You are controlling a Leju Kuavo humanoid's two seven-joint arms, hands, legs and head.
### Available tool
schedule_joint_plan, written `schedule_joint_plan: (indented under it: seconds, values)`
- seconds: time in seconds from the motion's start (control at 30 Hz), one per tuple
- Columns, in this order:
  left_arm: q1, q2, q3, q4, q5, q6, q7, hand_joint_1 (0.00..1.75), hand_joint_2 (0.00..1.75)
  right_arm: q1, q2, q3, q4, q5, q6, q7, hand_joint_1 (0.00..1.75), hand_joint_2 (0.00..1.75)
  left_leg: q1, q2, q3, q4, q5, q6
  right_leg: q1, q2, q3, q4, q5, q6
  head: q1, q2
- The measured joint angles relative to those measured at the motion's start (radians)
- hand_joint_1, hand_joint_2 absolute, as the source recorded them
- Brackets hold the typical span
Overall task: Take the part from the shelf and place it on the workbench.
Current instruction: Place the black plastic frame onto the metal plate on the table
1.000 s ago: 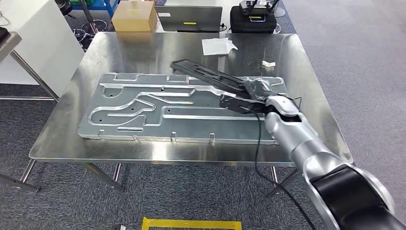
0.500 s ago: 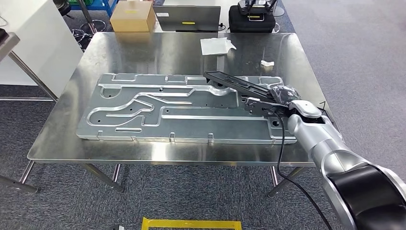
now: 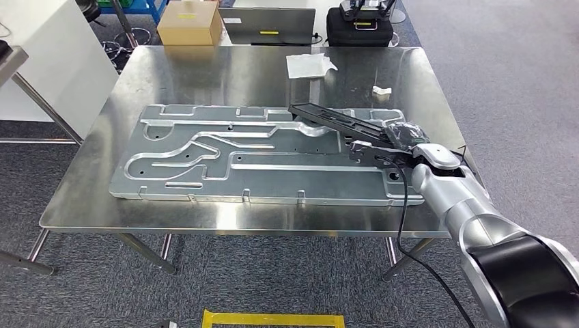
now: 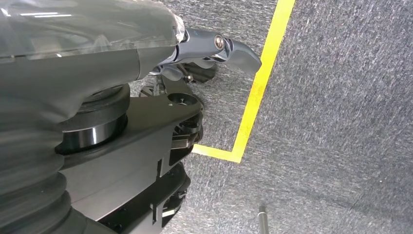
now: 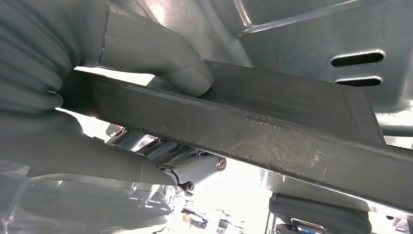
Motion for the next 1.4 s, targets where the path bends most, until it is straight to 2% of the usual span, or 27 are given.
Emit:
schedule_joint_plan:
  seconds: [0.13,0.4,0.53,0.87,1.13,1.4]
  values:
    - [0.000,0.000,0.000,0.000,-0.001,0.000,0.004,0.00,1.75,0.000,0.022,0.001,0.000,0.019,-0.011,-0.028,1.75,1.75,0.000,0.000,0.000,0.000,0.000,0.000,0.000,0.001,0.000,0.000,0.000,0.000,0.000,0.000]
    - [-0.003,-0.009,0.000,0.000,-0.003,0.003,0.010,0.00,1.75,0.011,0.135,0.022,-0.001,0.061,-0.010,-0.055,1.75,1.75,0.002,0.003,0.000,0.000,0.000,0.000,0.000,0.002,0.000,0.000,0.000,0.000,0.000,0.000]
    - [-0.001,-0.011,0.000,0.000,-0.003,0.003,0.011,0.00,1.75,0.027,0.165,0.035,-0.007,0.069,-0.010,-0.064,1.75,1.75,0.002,0.001,0.000,0.000,0.000,0.000,0.002,0.001,0.000,0.000,-0.001,0.000,0.000,0.000]
    - [0.001,-0.013,0.000,0.000,-0.003,0.002,0.010,0.00,1.75,0.039,0.193,0.054,-0.028,0.070,0.005,-0.075,1.75,1.75,0.001,0.002,0.000,0.000,0.000,0.000,0.002,0.002,0.000,0.000,-0.001,0.000,0.000,0.000]
    - [0.002,-0.013,0.000,0.000,-0.005,0.000,0.008,0.00,1.75,0.056,0.195,0.059,-0.037,0.069,-0.004,-0.077,1.75,1.75,0.001,0.002,0.000,0.000,0.000,0.000,0.002,0.002,0.000,0.000,-0.001,0.000,0.000,0.000]
    - [0.002,-0.013,-0.007,0.000,-0.042,0.023,-0.047,0.00,1.75,0.089,0.195,0.061,-0.049,0.069,-0.030,-0.084,1.75,1.75,0.001,0.003,0.002,0.000,0.000,0.000,0.002,0.002,0.001,0.000,-0.001,0.000,0.000,0.000]
